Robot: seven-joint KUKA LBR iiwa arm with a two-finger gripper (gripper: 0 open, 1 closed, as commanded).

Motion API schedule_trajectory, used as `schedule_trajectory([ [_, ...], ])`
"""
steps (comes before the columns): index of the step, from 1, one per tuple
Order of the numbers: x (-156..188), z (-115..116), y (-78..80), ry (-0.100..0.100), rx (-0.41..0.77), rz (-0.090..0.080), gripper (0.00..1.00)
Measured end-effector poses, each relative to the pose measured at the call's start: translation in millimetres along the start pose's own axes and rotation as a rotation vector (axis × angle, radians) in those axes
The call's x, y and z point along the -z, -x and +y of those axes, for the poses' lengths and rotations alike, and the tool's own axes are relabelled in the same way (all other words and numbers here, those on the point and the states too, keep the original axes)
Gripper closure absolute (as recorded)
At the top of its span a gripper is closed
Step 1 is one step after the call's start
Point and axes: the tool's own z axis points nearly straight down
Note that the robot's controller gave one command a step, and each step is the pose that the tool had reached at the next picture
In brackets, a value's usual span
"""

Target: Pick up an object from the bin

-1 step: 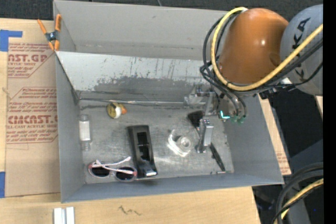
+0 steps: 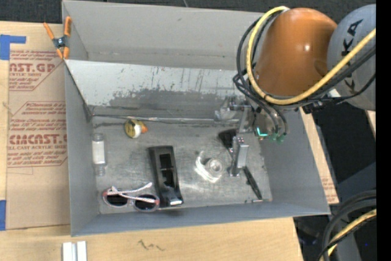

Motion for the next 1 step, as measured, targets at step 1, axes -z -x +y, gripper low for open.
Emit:
schedule_trajectory([
  [1, -119.4, -7.3, 2.1, 0.0, 0.086, 0.002, 1.0],
])
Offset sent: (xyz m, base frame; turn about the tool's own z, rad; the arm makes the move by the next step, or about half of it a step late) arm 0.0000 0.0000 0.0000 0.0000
